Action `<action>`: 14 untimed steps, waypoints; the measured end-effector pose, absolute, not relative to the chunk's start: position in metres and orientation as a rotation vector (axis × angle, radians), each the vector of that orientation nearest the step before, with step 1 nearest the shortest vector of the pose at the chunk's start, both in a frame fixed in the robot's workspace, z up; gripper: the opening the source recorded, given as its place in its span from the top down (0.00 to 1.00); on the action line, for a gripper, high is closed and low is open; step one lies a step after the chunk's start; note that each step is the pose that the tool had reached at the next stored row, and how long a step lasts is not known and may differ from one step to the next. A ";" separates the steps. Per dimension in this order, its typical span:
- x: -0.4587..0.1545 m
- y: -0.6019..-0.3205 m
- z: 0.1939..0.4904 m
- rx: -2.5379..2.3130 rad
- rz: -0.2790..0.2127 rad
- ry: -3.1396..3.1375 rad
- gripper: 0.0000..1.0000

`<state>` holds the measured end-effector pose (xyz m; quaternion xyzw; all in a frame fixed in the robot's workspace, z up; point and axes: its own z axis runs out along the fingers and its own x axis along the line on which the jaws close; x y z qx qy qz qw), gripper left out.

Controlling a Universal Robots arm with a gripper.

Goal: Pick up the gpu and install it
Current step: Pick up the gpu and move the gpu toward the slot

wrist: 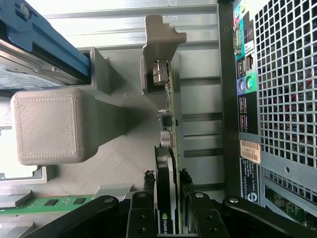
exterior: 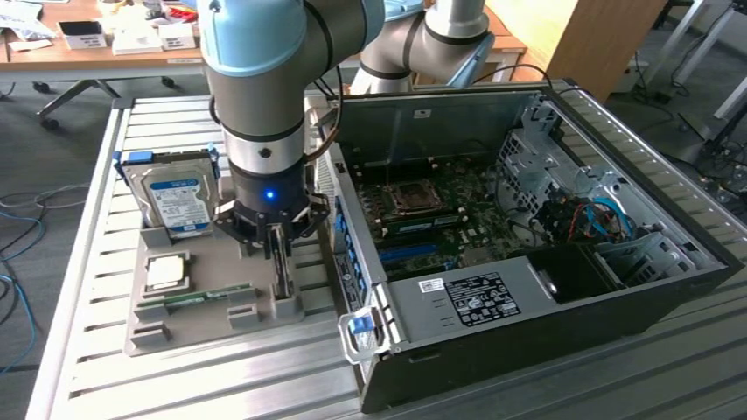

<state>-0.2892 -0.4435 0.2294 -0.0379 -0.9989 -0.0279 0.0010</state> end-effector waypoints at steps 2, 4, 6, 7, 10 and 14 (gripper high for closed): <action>-0.289 -0.444 0.229 -0.119 -0.088 -3.136 0.67; -0.289 -0.444 0.229 -0.119 -0.088 -3.136 0.67; -0.289 -0.444 0.229 -0.119 -0.088 -3.136 0.67; -0.289 -0.444 0.229 -0.119 -0.088 -3.136 0.67; -0.289 -0.444 0.229 -0.119 -0.088 -3.136 0.67; -0.289 -0.444 0.229 -0.119 -0.088 -3.136 0.68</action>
